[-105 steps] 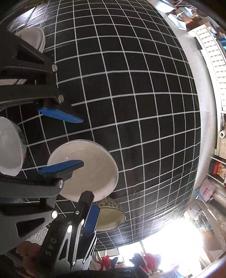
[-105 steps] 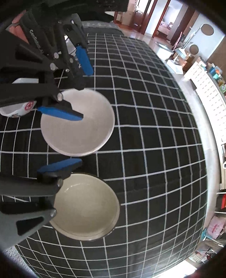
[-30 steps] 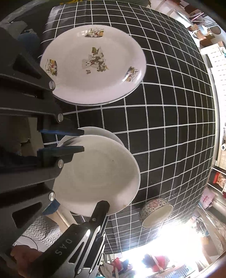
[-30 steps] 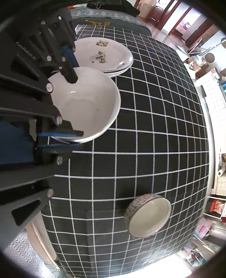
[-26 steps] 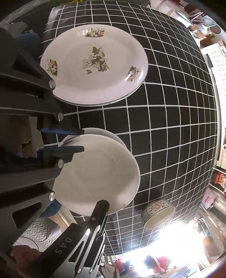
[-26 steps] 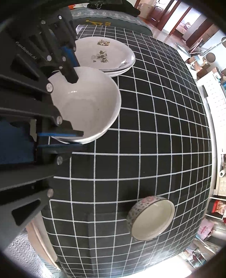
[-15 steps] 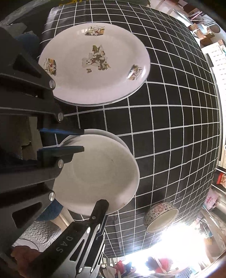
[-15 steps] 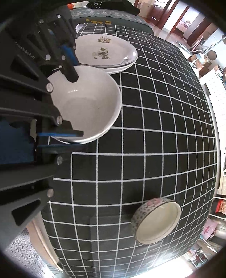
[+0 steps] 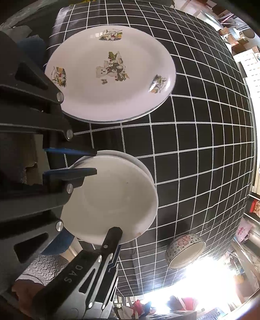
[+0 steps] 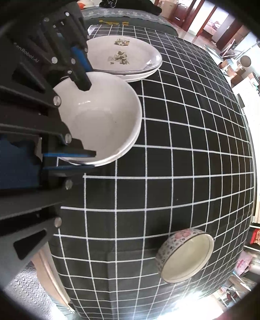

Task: Organize plates and bowls
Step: 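Carry the cream bowl into the white bowl and open the left gripper, then move the left gripper toward the blue-patterned bowl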

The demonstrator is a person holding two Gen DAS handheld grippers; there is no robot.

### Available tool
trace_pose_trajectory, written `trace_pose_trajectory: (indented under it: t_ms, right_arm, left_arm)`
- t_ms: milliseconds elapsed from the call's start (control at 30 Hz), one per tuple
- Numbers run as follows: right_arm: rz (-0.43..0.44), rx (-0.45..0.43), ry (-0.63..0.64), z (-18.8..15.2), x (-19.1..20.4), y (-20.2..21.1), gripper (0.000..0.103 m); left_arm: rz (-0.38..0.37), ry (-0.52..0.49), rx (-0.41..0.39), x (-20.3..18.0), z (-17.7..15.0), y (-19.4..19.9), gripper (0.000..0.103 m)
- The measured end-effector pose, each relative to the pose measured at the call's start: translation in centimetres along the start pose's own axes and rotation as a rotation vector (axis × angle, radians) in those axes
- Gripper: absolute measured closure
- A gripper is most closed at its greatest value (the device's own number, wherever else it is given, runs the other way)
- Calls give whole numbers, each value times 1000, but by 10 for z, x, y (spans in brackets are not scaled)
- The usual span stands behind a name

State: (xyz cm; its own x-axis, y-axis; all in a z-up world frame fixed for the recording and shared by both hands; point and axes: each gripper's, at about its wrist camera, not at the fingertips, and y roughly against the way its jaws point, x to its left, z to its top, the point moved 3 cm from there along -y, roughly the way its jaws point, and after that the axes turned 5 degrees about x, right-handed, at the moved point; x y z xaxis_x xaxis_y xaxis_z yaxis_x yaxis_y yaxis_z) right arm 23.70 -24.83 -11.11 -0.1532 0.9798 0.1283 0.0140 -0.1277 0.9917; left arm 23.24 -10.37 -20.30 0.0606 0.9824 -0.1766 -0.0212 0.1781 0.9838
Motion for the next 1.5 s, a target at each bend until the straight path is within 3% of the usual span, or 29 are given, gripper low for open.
trace_pose_trajectory:
  t_ms: [233, 567, 933, 1133, 1300, 1433, 1500]
  right_arm:
    - [-29, -28, 15, -1, 3, 9, 93]
    - [23, -119, 8, -7, -9, 58, 93]
    - [60, -234, -34, -6, -57, 125, 93]
    - [64, -268, -76, -1, -93, 149, 91]
    - [66, -278, -96, 7, -118, 159, 80]
    - [76, -278, -123, 16, -139, 160, 63]
    - [80, -266, -137, 22, -148, 158, 61]
  left_arm:
    - [0, -15, -26, -2, -3, 10, 92]
    - [-7, -43, -117, -17, -5, 57, 92]
    - [-13, -113, -215, -68, 15, 111, 92]
    - [2, -173, -235, -103, 35, 128, 84]
    - [-16, -207, -243, -131, 56, 133, 73]
    - [-32, -200, -221, -148, 74, 126, 71]
    - [-40, -197, -206, -155, 83, 120, 71]
